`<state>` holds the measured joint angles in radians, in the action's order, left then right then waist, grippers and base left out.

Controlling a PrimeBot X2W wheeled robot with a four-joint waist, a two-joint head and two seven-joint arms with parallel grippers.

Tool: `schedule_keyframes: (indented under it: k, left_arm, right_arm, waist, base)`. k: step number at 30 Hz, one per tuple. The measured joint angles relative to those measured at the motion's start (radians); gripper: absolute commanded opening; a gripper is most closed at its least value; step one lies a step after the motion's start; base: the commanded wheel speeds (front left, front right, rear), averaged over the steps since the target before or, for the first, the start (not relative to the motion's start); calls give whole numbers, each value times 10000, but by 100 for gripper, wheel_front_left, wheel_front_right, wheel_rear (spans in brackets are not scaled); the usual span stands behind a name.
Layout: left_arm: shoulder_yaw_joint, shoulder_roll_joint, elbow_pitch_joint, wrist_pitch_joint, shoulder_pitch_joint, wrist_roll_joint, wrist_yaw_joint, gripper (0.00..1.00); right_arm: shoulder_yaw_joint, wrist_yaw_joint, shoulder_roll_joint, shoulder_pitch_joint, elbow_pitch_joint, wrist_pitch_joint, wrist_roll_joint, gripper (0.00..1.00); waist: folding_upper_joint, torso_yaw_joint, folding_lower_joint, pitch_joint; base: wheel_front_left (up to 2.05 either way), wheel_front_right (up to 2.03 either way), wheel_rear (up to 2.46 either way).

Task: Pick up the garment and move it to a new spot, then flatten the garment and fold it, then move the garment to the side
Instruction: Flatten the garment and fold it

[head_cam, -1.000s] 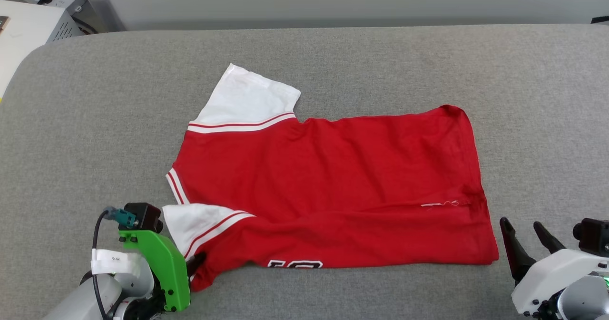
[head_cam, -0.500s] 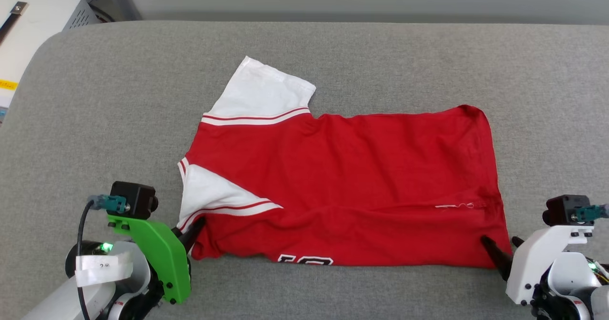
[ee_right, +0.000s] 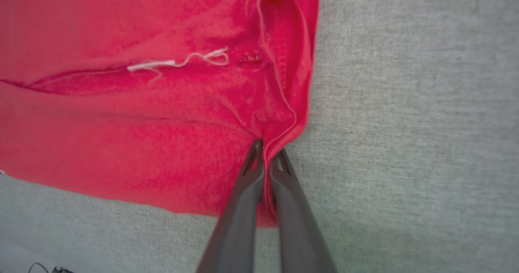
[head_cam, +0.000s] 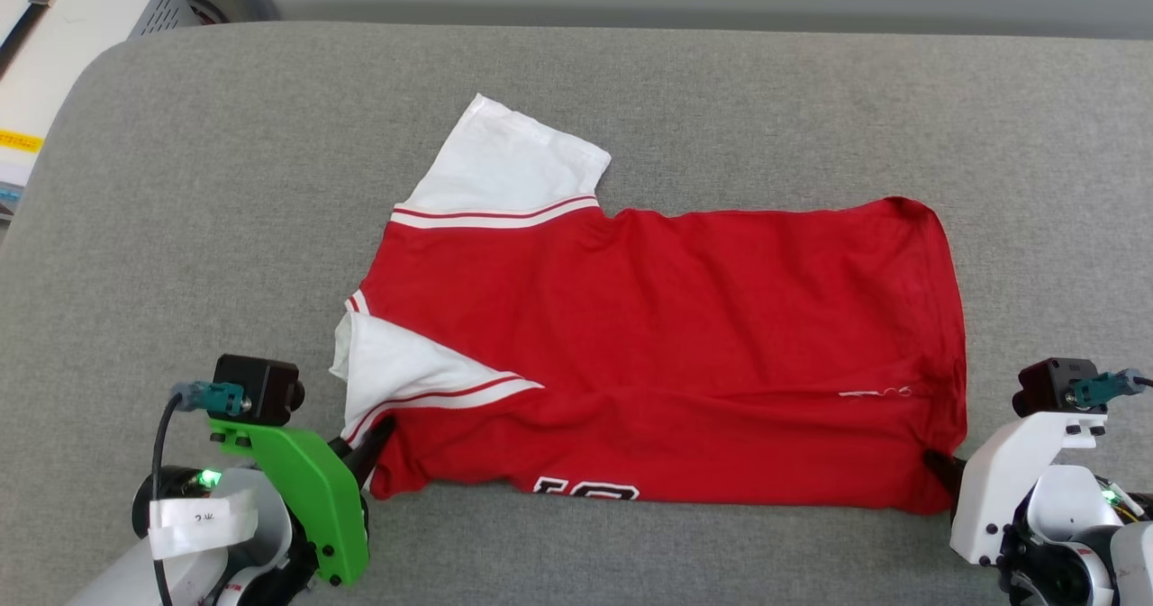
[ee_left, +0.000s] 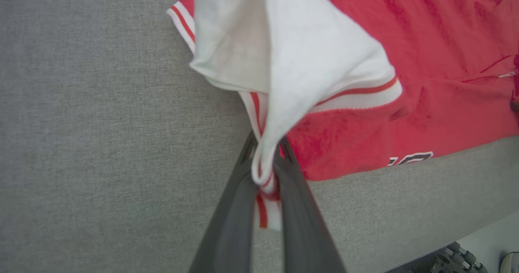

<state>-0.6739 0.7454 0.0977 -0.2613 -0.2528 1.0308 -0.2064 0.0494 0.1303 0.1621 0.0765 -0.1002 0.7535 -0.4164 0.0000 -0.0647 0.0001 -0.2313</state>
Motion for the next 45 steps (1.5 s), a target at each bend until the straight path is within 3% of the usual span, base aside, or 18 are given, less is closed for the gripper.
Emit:
schedule_keyframes:
  k: [6,16,21,25,27,28,29,30,39,45]
  left_arm:
    - [61,125,186,98,434,25,-249,0]
    - [153,786,917,127,1946,368,-1014,0]
    - [105,662,658,96,2335,853,-953,0]
    - [84,265,17,234,2383,1080,-616,0]
    - [59,134,-339,316,2376,1143,-514,0]
    - [65,56,-527,330,2366,1189,-472,29]
    - [42,13,-640,295,2365,1252,-453,57]
    - [10,-13,-746,219,2364,1279,-441,100]
    - [307,-48,-757,861,1958,750,-585,100]
    - [746,-65,-550,2069,1331,35,-709,100]
  right_arm:
    - [23,0,15,-169,823,94,-8,0]
    - [297,2,-182,-1915,2280,732,-4,0]
    - [535,0,-610,-2711,2454,782,63,0]
    - [690,2,-874,-2939,2161,506,33,0]
    - [677,2,-930,-2952,1939,257,-10,29]
    - [681,2,-949,-2950,1795,33,-8,100]
    - [675,2,-959,-2942,1682,-127,-12,100]
    - [646,2,-961,-2931,1547,-320,-25,100]
    - [573,2,-1001,-2235,1542,-3839,506,100]
    - [541,2,-1026,-1706,1931,-5745,1572,100]
  waist:
    - [0,93,0,447]
    - [0,281,0,1573]
    - [0,440,-1,1901]
    - [0,639,-1,1897]
    - [0,720,0,1855]
    - [0,768,-1,1826]
    - [1,804,0,1802]
    - [0,841,-1,1769]
    - [0,813,-1,1604]
    - [0,785,-1,1586]
  base:
    - [0,0,0]
    - [0,0,0]
    - [0,0,0]
    - [0,0,0]
    - [0,0,0]
    - [0,0,0]
    - [0,0,0]
    - [0,0,0]
    - [0,0,0]
    - [0,0,0]
